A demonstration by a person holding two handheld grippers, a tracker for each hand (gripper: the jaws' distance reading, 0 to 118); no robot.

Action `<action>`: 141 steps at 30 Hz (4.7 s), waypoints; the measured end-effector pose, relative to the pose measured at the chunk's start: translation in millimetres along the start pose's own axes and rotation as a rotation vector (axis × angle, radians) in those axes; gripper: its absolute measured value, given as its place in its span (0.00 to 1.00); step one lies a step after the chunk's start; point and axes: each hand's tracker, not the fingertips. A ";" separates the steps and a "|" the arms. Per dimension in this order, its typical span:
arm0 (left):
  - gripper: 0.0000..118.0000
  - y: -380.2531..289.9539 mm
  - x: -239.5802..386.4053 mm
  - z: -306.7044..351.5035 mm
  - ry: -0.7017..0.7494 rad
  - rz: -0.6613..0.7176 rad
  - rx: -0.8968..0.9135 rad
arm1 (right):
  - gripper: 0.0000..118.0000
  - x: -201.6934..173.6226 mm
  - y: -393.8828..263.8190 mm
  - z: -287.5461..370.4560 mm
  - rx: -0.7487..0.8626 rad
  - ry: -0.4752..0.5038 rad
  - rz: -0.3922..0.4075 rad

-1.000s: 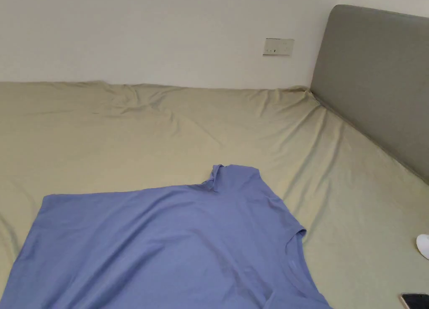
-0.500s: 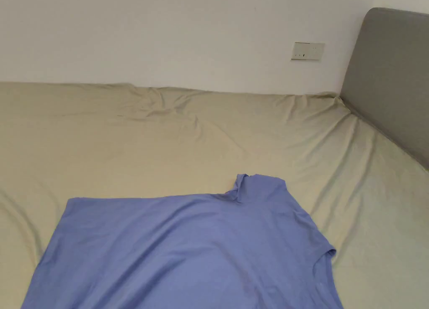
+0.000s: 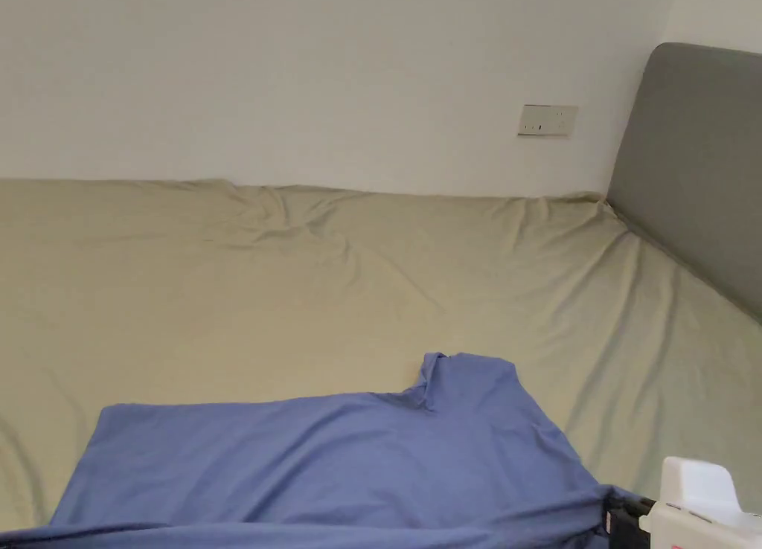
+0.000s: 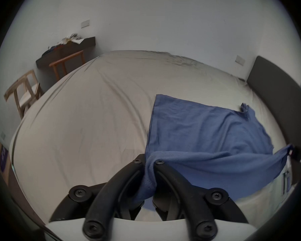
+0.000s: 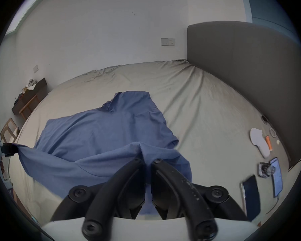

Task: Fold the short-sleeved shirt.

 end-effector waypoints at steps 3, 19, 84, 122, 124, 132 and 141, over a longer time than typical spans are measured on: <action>0.07 2.7 8.5 -31.3 0.019 -0.014 -0.037 | 0.51 -0.5 -0.1 -31.7 -0.043 -0.025 -0.031; 0.01 -90.9 -26.5 67.4 -0.071 0.126 -0.021 | 0.03 8.2 -82.7 87.5 0.052 0.038 -0.161; 0.03 -104.2 -81.8 94.4 -0.065 0.273 -0.085 | 0.11 15.4 -122.4 103.4 -0.205 -0.002 -0.099; 0.63 56.4 -49.7 -123.9 -0.154 0.254 -0.108 | 0.02 -21.6 -96.3 122.7 -0.121 0.130 -0.110; 0.54 51.7 -43.0 -139.8 -0.113 0.169 -0.160 | 0.02 -24.2 -91.9 120.5 -0.129 0.114 -0.103; 0.12 32.7 -42.5 -140.6 -0.072 0.113 -0.211 | 0.03 -28.6 -50.9 93.4 -0.128 0.041 0.067; 0.09 33.7 -10.0 -136.6 0.019 0.030 -0.241 | 0.91 11.2 31.5 -63.3 -0.192 -0.010 0.012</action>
